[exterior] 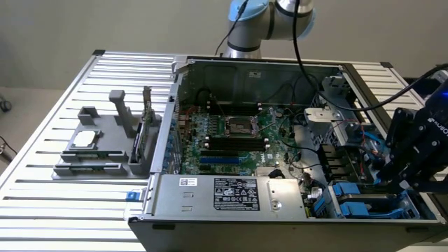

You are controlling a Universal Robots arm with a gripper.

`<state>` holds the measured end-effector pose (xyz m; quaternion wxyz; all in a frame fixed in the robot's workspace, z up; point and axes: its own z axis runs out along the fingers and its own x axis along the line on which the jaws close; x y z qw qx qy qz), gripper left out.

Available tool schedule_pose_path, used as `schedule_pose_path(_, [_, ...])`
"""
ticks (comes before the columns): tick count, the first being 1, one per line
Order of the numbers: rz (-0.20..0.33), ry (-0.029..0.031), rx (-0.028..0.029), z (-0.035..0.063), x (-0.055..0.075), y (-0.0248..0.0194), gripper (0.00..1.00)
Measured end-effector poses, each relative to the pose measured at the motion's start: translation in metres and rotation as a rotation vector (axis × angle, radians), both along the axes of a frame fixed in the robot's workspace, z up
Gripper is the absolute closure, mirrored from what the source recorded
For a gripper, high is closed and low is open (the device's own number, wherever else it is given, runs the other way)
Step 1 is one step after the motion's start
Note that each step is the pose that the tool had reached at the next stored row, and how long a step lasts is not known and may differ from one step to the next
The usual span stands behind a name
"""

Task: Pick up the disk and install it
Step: 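Insert the first disk wire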

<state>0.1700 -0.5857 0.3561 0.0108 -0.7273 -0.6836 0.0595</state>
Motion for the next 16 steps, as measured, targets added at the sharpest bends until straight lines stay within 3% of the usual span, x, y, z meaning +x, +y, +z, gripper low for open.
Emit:
schedule_pose_path(3, [0.000, 0.0000, 0.0009, -0.0001, -0.011, -0.0043, 0.69])
schedule_pose_path(7, [0.004, 0.0001, 0.0045, 0.0000, -0.025, -0.0053, 0.69])
schedule_pose_path(12, [0.011, 0.0000, 0.0223, -0.0001, -0.037, -0.0052, 0.69])
schedule_pose_path(16, [0.015, 0.0000, 0.0296, 0.0000, -0.047, -0.0047, 0.69])
